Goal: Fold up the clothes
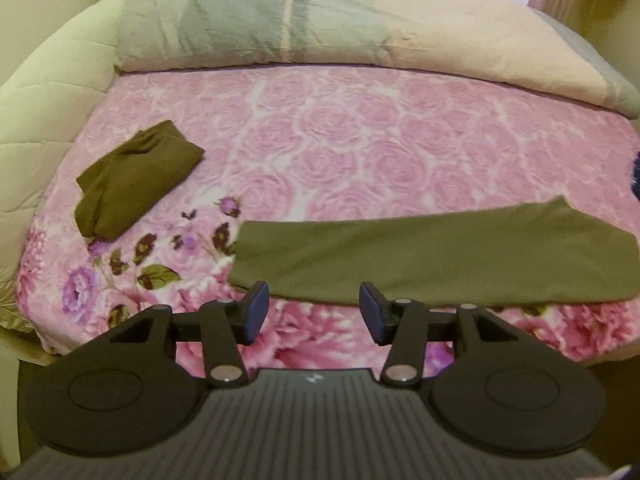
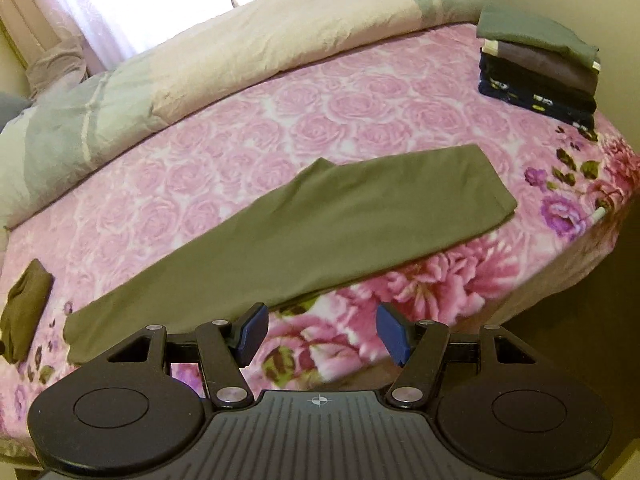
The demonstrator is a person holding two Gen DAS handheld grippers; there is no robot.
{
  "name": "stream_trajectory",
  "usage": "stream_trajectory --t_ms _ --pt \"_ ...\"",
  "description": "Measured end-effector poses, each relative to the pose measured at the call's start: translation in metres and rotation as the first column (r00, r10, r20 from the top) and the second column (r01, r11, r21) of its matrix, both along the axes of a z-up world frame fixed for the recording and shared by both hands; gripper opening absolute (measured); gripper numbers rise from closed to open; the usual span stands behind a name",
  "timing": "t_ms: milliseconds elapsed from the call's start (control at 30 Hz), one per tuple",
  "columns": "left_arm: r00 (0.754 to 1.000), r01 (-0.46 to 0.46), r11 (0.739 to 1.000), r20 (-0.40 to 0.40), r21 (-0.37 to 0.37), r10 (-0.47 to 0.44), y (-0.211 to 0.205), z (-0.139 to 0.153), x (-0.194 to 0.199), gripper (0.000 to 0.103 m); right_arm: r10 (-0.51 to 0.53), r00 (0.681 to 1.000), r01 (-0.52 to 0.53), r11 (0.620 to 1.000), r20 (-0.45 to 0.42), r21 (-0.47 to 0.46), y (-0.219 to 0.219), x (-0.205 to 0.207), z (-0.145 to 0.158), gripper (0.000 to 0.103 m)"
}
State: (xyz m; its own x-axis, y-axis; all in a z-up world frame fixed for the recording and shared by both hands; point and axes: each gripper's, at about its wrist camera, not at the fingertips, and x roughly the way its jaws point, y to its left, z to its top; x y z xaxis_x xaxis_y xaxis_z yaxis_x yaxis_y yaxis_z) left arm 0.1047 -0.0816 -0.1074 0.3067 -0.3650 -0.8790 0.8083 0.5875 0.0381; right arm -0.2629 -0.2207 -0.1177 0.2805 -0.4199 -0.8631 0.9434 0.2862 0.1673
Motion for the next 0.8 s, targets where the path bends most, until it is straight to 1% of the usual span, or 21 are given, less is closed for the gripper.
stream_trajectory --t_ms 67,167,367,667,800 --pt "1.000 0.024 1.000 -0.010 0.019 -0.023 0.003 0.000 -0.009 0.046 0.005 1.000 -0.005 1.000 -0.020 0.001 0.008 0.001 0.001 0.063" --pt "0.998 0.063 0.997 -0.012 0.037 -0.063 0.006 -0.001 -0.021 0.046 0.002 1.000 -0.002 1.000 -0.025 0.007 0.018 0.000 0.003 0.063" --pt "0.995 0.099 0.995 -0.028 0.034 -0.098 0.010 -0.001 -0.030 0.046 0.012 0.999 -0.012 1.000 -0.045 0.016 0.029 0.004 0.005 0.063" --pt "0.997 0.079 0.997 -0.014 0.017 -0.079 0.010 0.010 -0.023 0.049 0.030 0.999 -0.029 0.999 -0.041 0.025 0.032 0.010 0.006 0.063" --pt "0.997 0.073 0.997 -0.010 0.019 -0.073 0.009 0.013 -0.022 0.051 0.037 0.998 -0.035 0.998 -0.044 0.045 0.029 0.013 0.003 0.063"
